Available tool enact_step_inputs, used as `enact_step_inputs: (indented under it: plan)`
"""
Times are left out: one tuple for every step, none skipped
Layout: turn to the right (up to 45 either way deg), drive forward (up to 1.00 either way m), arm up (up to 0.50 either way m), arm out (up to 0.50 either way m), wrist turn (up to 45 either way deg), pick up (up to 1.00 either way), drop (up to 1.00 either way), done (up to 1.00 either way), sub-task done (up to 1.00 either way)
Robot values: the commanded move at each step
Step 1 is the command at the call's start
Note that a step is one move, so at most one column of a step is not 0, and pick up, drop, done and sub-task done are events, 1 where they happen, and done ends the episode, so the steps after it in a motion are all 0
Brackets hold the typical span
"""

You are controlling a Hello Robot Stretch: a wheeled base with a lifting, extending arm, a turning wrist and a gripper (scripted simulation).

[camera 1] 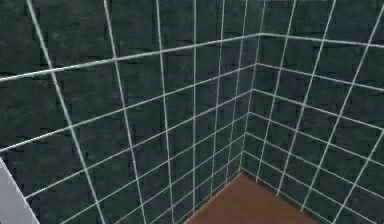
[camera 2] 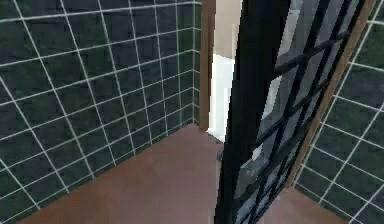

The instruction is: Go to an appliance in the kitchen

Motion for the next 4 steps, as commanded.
enact_step_inputs:
  plan:
    - [45.0,0.00,0.00,0.00,0.0,0.00,0.00,0.00,0.00]
    - [9.0,0.00,0.00,0.00,0.0,0.00,0.00,0.00,0.00]
    - [0.0,0.75,0.00,0.00,0.0,0.00,0.00,0.00,0.00]
    - [45.0,0.00,0.00,0.00,0.0,0.00,0.00,0.00,0.00]
